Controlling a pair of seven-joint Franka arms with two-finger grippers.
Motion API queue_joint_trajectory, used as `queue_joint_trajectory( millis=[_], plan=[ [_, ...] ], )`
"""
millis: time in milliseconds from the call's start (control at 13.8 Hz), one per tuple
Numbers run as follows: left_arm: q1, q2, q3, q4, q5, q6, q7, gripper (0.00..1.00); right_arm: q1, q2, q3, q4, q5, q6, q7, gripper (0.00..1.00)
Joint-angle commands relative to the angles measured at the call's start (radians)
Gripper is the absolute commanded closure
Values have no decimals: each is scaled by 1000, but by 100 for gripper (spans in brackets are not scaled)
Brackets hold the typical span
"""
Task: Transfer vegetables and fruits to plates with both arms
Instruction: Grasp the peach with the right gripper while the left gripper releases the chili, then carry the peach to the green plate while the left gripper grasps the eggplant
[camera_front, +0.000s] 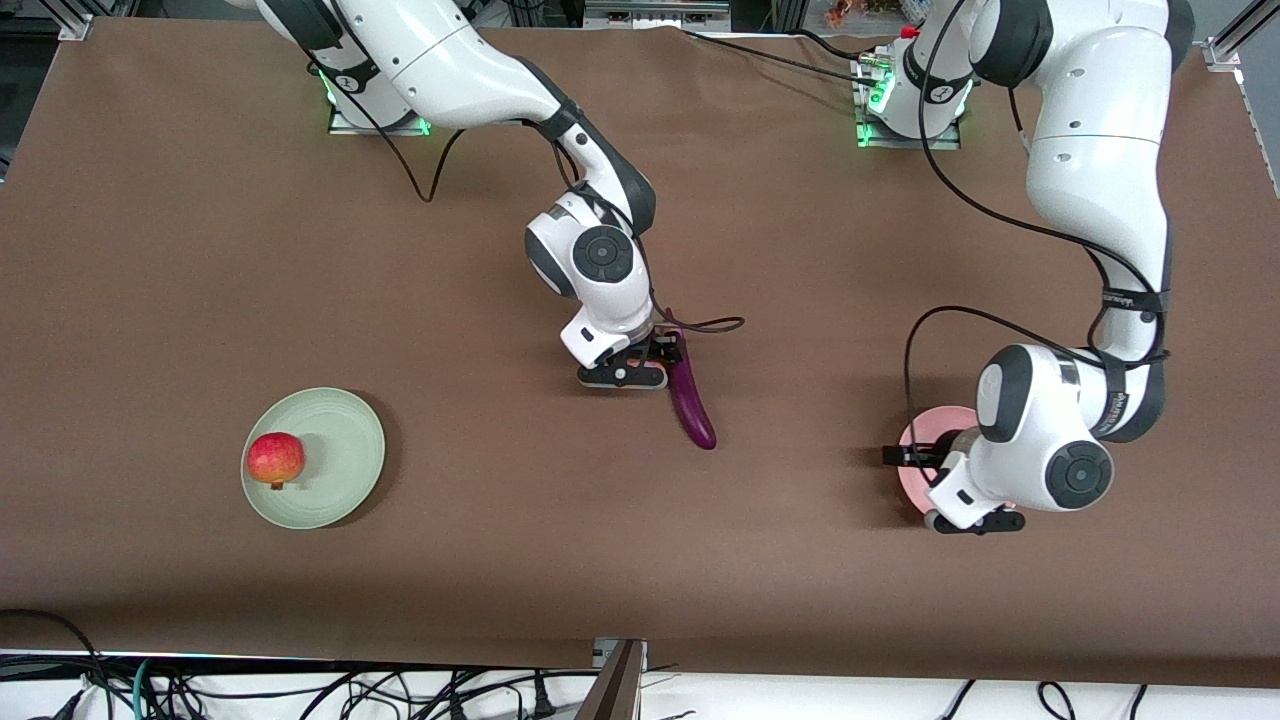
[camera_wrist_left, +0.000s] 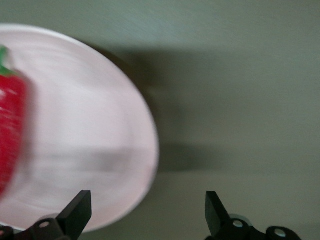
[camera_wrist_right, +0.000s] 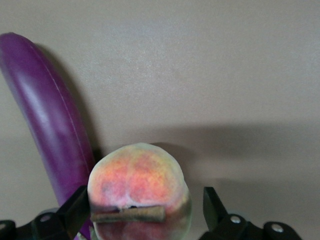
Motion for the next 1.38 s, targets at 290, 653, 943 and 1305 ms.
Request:
queue_joint_trajectory(
  millis=[290, 653, 943, 1305],
  plan=[
    [-231, -7, -43, -5, -63, -20, -643, 0, 5, 6, -9, -1, -16, 33, 3, 62],
    [-325, -2, -42, 0, -146, 74, -803, 0, -106, -72, -12, 2, -15, -64, -149, 69],
    [-367, 12, -39, -5, -137, 147, -814, 0, -281, -123, -14, 1, -4, -206, -530, 69],
    [-439, 33, -32, -34, -22, 250, -820, 0, -450, -129, -70, -11, -7, -277, -951, 69]
  ],
)
